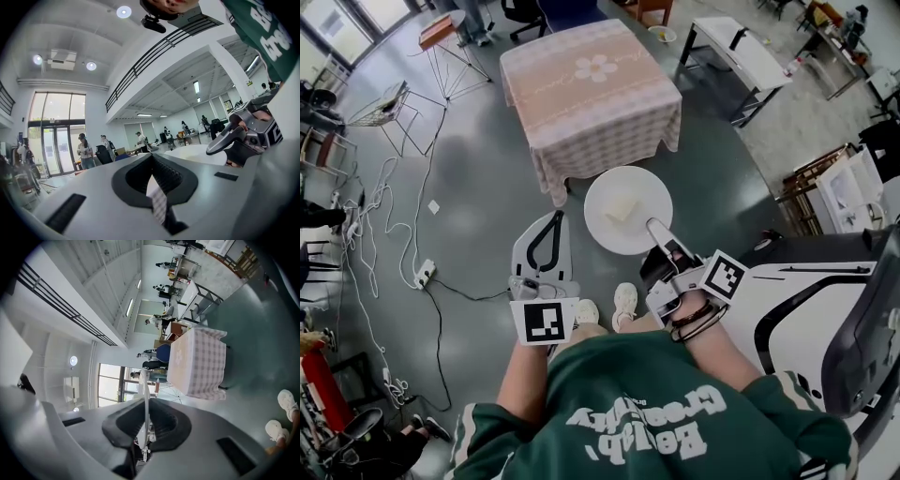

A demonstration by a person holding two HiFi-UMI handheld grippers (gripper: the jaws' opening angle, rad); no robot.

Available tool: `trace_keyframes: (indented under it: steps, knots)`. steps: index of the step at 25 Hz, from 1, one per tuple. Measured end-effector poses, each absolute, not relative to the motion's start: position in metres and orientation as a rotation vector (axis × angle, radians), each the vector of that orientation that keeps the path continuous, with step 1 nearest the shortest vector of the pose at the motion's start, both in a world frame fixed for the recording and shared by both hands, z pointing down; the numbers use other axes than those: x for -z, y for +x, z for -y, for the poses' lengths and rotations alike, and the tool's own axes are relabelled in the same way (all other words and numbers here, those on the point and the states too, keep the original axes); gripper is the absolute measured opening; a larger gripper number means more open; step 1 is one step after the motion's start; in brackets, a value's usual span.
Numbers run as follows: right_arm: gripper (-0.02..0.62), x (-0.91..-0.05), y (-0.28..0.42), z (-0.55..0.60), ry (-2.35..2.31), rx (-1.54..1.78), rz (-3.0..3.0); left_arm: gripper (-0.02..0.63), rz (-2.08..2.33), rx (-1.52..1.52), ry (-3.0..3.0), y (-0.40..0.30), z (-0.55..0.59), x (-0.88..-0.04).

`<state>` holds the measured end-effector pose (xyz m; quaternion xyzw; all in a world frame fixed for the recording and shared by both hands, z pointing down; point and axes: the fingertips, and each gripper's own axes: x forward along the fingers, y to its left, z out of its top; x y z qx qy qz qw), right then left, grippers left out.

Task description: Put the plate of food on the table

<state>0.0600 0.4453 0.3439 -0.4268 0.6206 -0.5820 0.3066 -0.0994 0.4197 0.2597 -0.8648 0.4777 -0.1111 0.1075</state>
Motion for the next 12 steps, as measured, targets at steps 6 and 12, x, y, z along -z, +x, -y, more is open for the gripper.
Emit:
trace_keyframes:
  steps: [6,12]
  knots:
    - [0.032,-0.346,0.083,-0.436,-1.085,1.552,-1.647,0.009,-1.416,0.303,-2.499,-0.072,-0.414,-0.248]
    - [0.032,-0.345,0.094,-0.438,-1.039,1.57,-1.65,0.008,-1.436,0.303,-2.477,-0.058,-0.413,-0.244]
